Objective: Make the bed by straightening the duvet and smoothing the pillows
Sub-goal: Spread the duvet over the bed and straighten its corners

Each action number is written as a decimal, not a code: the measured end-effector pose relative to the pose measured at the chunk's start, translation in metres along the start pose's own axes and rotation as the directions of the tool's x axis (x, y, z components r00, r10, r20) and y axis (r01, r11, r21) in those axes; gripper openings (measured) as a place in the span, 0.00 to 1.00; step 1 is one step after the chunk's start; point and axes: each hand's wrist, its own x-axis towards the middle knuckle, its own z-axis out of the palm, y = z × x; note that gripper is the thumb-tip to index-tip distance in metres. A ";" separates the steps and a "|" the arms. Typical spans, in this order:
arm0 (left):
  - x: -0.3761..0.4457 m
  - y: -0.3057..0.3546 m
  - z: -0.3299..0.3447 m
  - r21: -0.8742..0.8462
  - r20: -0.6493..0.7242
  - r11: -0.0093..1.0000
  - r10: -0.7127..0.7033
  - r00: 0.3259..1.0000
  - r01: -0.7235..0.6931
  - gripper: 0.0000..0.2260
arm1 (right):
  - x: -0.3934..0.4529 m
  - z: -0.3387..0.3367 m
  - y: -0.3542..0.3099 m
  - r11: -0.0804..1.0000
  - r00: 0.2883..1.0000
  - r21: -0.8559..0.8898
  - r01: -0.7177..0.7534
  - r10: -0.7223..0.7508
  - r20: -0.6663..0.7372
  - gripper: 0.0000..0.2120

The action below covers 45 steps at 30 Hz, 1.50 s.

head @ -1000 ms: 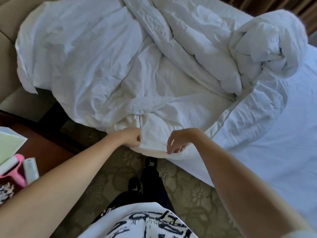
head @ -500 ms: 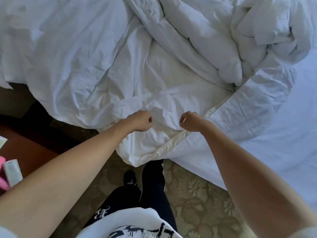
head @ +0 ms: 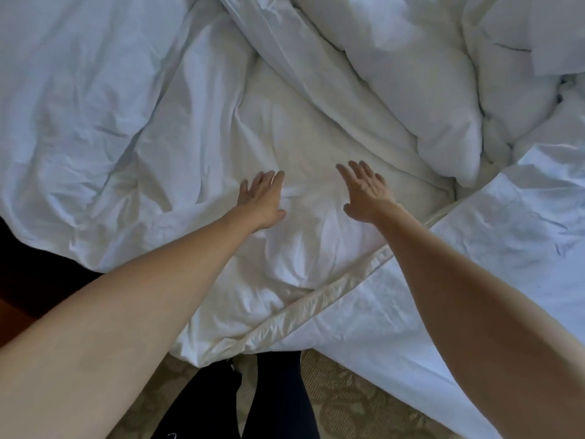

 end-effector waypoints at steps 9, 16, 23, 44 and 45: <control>-0.015 -0.011 0.015 -0.340 0.192 0.940 0.047 0.980 0.022 0.13 | 0.011 0.026 -0.016 0.998 0.966 -0.055 0.021 -0.006 0.259 0.28; -0.064 0.001 0.065 -0.147 0.367 0.989 0.060 0.928 -0.006 0.14 | -0.062 0.042 0.023 0.924 0.857 -0.381 0.001 0.196 0.477 0.45; -0.135 0.071 0.136 -0.402 0.344 0.914 0.206 0.916 -0.055 0.43 | -0.160 0.055 0.039 0.986 0.870 -0.168 -0.025 0.104 0.482 0.37; -0.363 0.175 0.180 0.071 0.063 0.987 0.141 0.988 -0.146 0.14 | -0.404 0.092 0.070 0.792 0.963 -0.549 0.269 -0.201 0.182 0.27; -0.361 0.178 0.174 0.052 0.087 0.990 0.123 0.989 -0.127 0.10 | -0.408 0.085 0.074 0.824 0.973 -0.520 0.228 -0.177 0.146 0.25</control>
